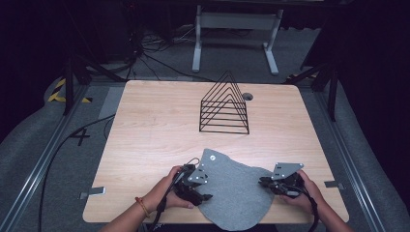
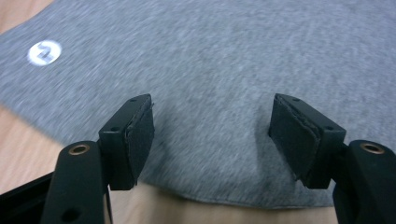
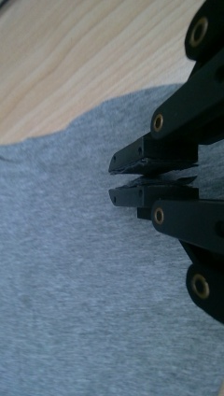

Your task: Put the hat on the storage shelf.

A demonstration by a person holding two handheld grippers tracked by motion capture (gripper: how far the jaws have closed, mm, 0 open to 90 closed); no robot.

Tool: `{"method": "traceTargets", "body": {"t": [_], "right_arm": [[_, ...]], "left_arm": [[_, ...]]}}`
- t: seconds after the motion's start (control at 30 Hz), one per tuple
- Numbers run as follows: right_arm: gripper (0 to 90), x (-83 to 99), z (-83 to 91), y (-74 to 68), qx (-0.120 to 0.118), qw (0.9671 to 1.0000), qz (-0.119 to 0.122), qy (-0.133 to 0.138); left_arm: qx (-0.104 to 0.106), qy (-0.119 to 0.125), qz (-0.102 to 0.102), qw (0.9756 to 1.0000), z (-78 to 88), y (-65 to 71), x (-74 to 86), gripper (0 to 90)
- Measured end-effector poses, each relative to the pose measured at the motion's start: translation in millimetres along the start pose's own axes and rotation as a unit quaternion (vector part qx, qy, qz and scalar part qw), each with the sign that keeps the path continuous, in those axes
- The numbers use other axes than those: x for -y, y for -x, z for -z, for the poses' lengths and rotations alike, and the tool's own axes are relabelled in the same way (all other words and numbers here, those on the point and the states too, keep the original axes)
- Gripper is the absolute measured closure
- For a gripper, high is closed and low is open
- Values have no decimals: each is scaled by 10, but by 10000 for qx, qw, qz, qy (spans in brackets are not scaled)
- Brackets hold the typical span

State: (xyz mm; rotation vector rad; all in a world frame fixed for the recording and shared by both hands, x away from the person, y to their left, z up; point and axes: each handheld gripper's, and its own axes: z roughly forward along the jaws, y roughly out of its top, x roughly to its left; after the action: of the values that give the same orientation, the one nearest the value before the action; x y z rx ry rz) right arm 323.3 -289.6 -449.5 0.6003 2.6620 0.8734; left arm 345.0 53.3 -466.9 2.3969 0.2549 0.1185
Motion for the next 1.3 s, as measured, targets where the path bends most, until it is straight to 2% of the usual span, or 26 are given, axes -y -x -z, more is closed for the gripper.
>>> {"method": "traceTargets", "body": {"t": [0.07, 0.1, 0.13, 0.17, 0.33, 0.47, 0.67, 0.8, 0.9, 0.97, 1.03, 1.1, 1.13, 1.17, 1.2, 1.23, 1.3], "right_arm": [[846, -11, -9, -16, -103, 9999, -14, 21], [849, -22, -11, -33, -108, 9999, 19, -9], [856, -34, -18, -52, -116, 9999, 66, -23], [864, -58, -28, -103, -213, 9997, 150, -34], [881, -121, -58, -217, -379, 9988, 313, -58], [885, -186, -96, -306, -527, 9976, 443, -60], [887, -314, -174, -448, -787, 9951, 591, -83], [887, -428, -256, -543, -931, 9930, 721, -63], [878, -574, -368, -653, -1037, 9913, 816, -4], [863, -598, -389, -667, -1049, 9912, 810, 14], [829, -665, -435, -692, -1022, 9913, 830, 45], [813, -720, -413, -642, -1005, 9916, 790, 211], [808, -734, -374, -590, -979, 9922, 681, 350], [808, -734, -374, -590, -979, 9922, 681, 350], [807, -752, -285, -450, -739, 9944, 538, 533], [807, -752, -285, -450, -739, 9944, 538, 533], [830, -755, -219, -276, -408, 9963, 465, 596]], "left_arm": [[-139, -22, 69, 9999, 27, -58, 21, 315], [-206, -9, 118, 9997, 33, -83, 30, 317], [-269, -32, 71, 9996, 42, -112, 33, 316], [-342, -26, 153, 9993, 49, -153, 41, 320], [-551, -64, 338, 9979, 78, -363, 64, 335], [-802, -96, 353, 9961, 73, -489, 41, 341], [-902, -105, 514, 9945, 21, -715, -22, 359], [-1027, -52, 687, 9923, -28, -827, -64, 359], [-1210, -47, 664, 9904, -57, -870, -99, 358], [-1298, -51, 652, 9894, -62, -869, -114, 358], [-1289, -59, 661, 9894, -35, -844, -121, 349], [-1220, -24, 671, 9903, 35, -802, -129, 336], [-1130, 140, 717, 9909, 160, -705, -135, 335], [-1130, 140, 717, 9909, 160, -705, -135, 336], [-1038, 202, 703, 9919, 230, -646, -137, 342], [-925, 237, 670, 9932, 279, -568, -138, 342], [-838, 126, 351, 9958, 323, -355, -133, 360]]}}
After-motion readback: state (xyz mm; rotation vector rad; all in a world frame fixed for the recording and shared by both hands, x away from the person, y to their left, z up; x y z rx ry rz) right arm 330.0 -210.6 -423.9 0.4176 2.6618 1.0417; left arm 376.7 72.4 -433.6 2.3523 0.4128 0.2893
